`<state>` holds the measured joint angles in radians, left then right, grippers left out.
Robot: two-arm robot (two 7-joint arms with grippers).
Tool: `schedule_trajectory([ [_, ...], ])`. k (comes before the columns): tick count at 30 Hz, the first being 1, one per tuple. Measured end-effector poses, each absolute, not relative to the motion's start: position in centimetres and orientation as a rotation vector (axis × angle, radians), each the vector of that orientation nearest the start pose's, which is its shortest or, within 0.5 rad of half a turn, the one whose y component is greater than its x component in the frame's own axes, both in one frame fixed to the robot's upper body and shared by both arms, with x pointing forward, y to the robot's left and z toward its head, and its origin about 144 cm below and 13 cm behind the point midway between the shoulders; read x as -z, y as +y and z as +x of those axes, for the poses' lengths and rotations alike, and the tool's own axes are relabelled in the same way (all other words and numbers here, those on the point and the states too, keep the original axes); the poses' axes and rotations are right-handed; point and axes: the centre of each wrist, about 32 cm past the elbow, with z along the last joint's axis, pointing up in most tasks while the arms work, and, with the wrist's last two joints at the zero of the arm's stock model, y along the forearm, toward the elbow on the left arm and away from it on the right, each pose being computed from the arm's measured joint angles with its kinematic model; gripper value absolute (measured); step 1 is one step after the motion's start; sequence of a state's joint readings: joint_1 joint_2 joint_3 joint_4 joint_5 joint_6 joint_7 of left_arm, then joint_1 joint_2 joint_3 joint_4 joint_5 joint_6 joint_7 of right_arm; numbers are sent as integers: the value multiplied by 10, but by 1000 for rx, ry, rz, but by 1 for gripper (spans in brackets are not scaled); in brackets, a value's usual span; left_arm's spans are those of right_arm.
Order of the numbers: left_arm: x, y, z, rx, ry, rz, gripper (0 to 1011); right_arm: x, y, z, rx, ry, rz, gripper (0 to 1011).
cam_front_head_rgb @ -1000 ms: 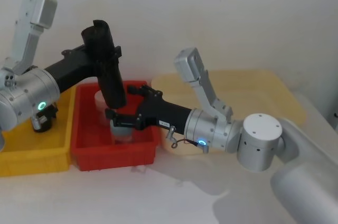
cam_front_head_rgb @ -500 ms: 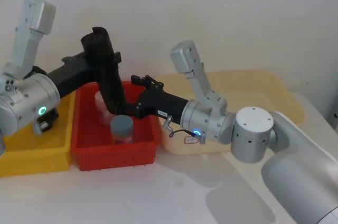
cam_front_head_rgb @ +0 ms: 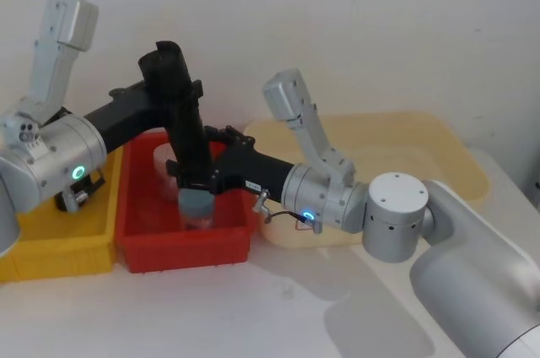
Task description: Pick up the garbage bag with the one hand and transfer it to the other hand.
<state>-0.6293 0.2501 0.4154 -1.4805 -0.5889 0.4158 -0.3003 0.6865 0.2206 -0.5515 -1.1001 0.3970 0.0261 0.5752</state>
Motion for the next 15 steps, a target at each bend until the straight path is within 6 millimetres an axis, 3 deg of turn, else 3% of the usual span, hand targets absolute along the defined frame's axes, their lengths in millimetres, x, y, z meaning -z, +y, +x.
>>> schedule_trajectory([
  [9,-1331,175,581,-804,103,-63,521,-1236,-173,617,625,-85,-62,997],
  [15,-1332,173,582,-799,106,-64,521,-1236,-172,617,622,-83,-64,868],
])
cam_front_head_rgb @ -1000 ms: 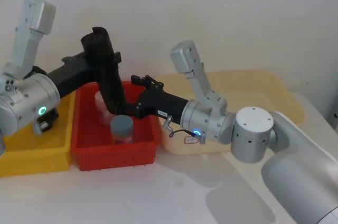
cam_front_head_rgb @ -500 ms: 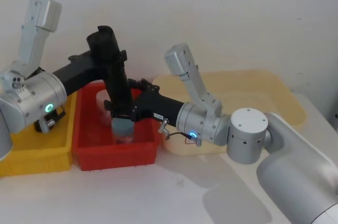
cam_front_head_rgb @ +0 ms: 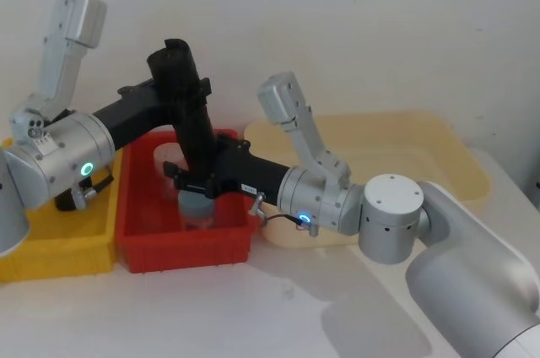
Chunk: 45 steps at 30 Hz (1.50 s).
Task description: Pick up the garbage bag with the one hand and transfer it to the other hand.
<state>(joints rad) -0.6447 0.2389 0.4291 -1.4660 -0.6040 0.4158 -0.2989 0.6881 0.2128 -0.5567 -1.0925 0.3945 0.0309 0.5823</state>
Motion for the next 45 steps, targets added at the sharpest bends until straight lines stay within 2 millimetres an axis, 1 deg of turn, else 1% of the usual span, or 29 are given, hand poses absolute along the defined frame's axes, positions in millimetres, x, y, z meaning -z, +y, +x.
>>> schedule_trajectory([
  [2,-1332,173,582,-798,107,-64,521,-1236,-172,617,621,-82,-64,800],
  [4,-1332,172,582,-796,108,-65,521,-1236,-172,617,621,-82,-65,763],
  [8,-1332,172,582,-794,109,-65,521,-1236,-171,617,620,-81,-65,631],
  [9,-1332,171,582,-794,110,-65,521,-1236,-171,617,620,-81,-66,631],
  [10,-1332,171,583,-793,110,-65,521,-1236,-171,617,620,-81,-66,570],
  [11,-1332,171,583,-793,110,-65,521,-1236,-171,617,620,-81,-66,531],
  [13,-1332,171,583,-793,111,-65,521,-1235,-171,617,619,-81,-66,490],
  [16,-1332,171,583,-792,112,-65,521,-1235,-171,617,619,-80,-66,460],
  [25,-1332,170,583,-790,113,-65,519,-1235,-171,617,618,-79,-66,458],
  [27,-1332,170,583,-789,113,-65,532,-1235,-171,617,618,-79,-66,458],
  [28,-1332,170,583,-789,113,-65,578,-1235,-171,617,617,-79,-67,458],
  [29,-1332,170,583,-789,113,-66,588,-1235,-171,617,617,-79,-67,458],
  [30,-1332,170,583,-789,113,-66,630,-1235,-171,617,617,-79,-66,458],
  [31,-1332,170,583,-789,113,-66,648,-1235,-171,617,617,-79,-66,458],
  [32,-1332,170,583,-789,113,-66,703,-1235,-171,617,618,-78,-64,458],
  [34,-1332,170,583,-789,113,-66,716,-1236,-172,616,619,-78,-62,458],
  [40,-1332,170,583,-790,114,-67,916,-1238,-175,615,633,-77,-44,458],
  [42,-1332,171,582,-794,118,-71,962,-1239,-177,615,645,-77,-35,458],
  [43,-1332,171,582,-795,119,-72,962,-1240,-178,615,648,-77,-33,458],
  [45,-1332,172,581,-799,124,-76,1001,-1241,-181,615,660,-76,-26,458],
])
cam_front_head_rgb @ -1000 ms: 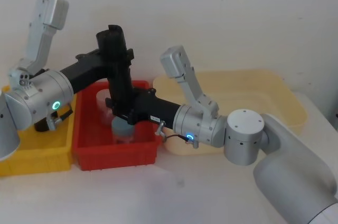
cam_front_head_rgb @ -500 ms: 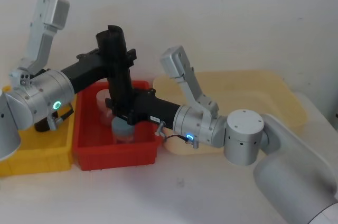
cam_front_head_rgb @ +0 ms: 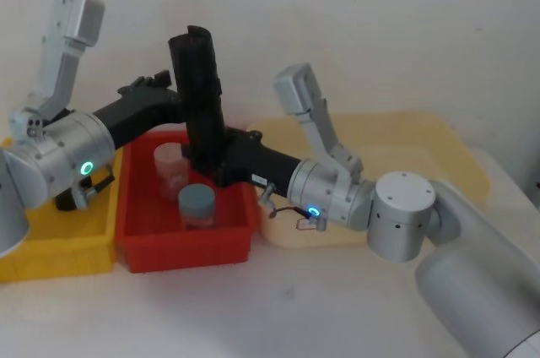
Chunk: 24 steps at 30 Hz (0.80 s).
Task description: Pick up the garbage bag with the one hand and transfer it to the other hand.
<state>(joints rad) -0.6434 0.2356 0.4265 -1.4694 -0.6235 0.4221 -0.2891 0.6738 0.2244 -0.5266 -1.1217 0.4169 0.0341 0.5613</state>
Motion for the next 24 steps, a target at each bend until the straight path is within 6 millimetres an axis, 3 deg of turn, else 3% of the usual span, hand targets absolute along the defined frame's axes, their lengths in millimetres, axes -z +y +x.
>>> schedule_trajectory([
  [24,-1341,205,560,-847,210,-153,1000,-1249,-225,622,849,-62,-45,458],
])
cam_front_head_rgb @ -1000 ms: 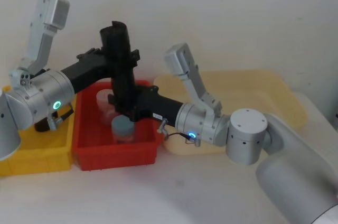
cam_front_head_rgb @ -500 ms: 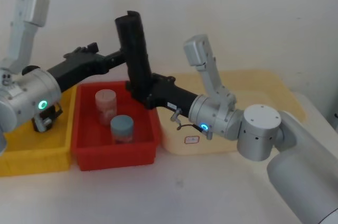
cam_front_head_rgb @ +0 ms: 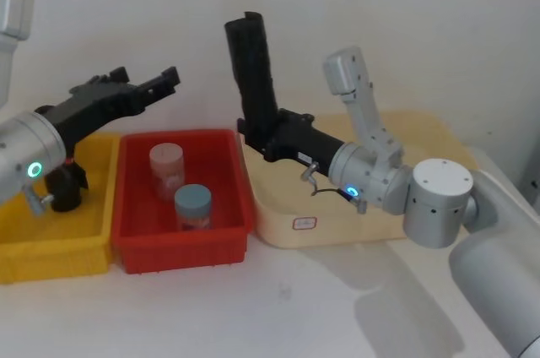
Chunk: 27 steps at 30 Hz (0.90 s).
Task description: Pick up the garbage bag with the one hand and transfer it to the other hand.
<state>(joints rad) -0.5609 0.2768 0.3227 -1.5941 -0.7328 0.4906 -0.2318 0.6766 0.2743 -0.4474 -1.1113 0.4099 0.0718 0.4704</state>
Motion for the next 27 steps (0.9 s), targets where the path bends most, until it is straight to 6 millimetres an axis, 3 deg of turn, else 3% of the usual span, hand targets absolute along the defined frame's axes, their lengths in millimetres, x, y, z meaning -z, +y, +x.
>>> schedule_trajectory([
  [20,-1328,210,559,-1101,198,-91,1000,-1249,-268,616,941,-109,-176,458],
  [27,-1319,206,564,-1204,188,-56,1001,-1248,-275,614,962,-116,-195,637],
])
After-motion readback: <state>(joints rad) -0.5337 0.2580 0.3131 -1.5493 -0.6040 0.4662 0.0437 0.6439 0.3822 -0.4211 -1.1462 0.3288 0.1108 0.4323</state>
